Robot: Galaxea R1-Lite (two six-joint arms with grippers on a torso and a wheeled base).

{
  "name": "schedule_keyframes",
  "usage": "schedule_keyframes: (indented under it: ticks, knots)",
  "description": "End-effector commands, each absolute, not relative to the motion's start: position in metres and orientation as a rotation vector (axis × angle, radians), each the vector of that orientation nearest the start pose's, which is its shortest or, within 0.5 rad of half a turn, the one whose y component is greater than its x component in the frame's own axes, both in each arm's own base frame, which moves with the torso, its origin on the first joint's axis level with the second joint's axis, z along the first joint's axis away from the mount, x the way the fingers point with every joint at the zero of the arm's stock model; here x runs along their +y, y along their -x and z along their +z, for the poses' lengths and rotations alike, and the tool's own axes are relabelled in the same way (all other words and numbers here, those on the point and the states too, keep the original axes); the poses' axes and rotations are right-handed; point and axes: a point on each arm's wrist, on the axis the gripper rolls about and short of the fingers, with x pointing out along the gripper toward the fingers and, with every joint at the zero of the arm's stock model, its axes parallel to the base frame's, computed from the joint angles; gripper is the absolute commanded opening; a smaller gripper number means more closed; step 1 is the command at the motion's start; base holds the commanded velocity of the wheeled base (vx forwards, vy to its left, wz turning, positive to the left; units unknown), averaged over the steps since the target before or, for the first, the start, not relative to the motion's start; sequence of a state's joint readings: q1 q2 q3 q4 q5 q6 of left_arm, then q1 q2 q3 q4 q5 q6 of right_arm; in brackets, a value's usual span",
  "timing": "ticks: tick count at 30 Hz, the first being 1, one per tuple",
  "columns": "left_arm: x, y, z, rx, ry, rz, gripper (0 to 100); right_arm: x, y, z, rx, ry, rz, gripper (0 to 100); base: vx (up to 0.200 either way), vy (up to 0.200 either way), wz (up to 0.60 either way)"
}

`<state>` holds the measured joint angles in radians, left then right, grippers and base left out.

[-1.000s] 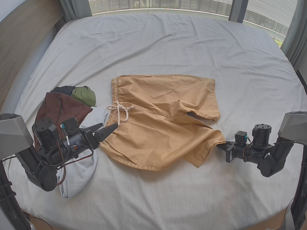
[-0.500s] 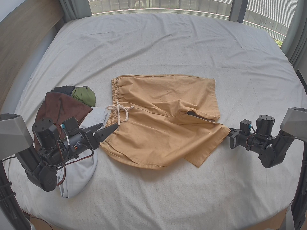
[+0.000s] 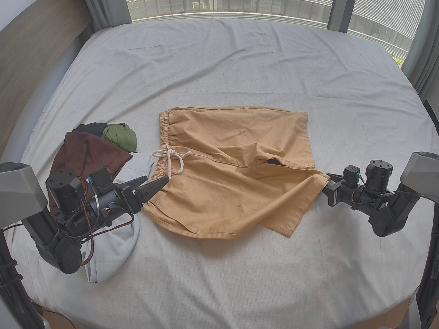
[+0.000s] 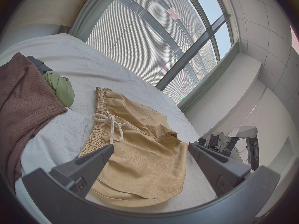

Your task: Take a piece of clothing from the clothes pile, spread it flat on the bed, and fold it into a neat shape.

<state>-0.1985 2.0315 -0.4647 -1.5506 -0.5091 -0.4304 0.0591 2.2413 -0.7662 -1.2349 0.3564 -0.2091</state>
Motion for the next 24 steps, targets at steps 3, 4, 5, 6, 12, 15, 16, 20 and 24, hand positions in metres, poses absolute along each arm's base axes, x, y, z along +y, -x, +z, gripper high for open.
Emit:
schedule_keyframes:
  ticks: [3,4,5,6,12,15,16,20,24]
  knots:
    - [-0.071,-0.301,0.093,0.167,0.415,-0.691,100,0.019,-0.359,0.055,0.204,0.166,0.410,100,0.000,0.000,0.00]
    - [-0.071,-0.301,0.093,0.167,0.415,-0.691,100,0.016,-0.353,0.057,0.213,0.163,0.405,100,0.000,0.000,0.00]
    - [-0.071,-0.301,0.093,0.167,0.415,-0.691,100,0.014,-0.348,0.058,0.219,0.164,0.399,100,0.000,0.000,0.00]
    - [-0.071,-0.301,0.093,0.167,0.415,-0.691,100,0.011,-0.343,0.058,0.230,0.162,0.393,100,0.000,0.000,0.00]
    - [-0.069,-0.301,0.093,0.169,0.416,-0.683,100,0.004,-0.313,0.055,0.297,0.152,0.377,100,0.000,0.000,0.00]
    - [-0.068,-0.298,0.090,0.184,0.419,-0.678,100,0.009,-0.294,0.057,0.321,0.145,0.415,100,0.000,0.000,0.00]
    - [-0.067,-0.297,0.090,0.185,0.419,-0.678,100,0.013,-0.289,0.057,0.326,0.143,0.439,100,0.000,0.000,0.00]
    - [-0.067,-0.297,0.090,0.185,0.419,-0.678,100,0.027,-0.276,0.055,0.351,0.138,0.507,100,0.000,0.000,0.00]
    - [-0.067,-0.296,0.089,0.191,0.420,-0.677,100,0.048,-0.264,0.050,0.384,0.131,0.587,100,0.000,0.000,0.00]
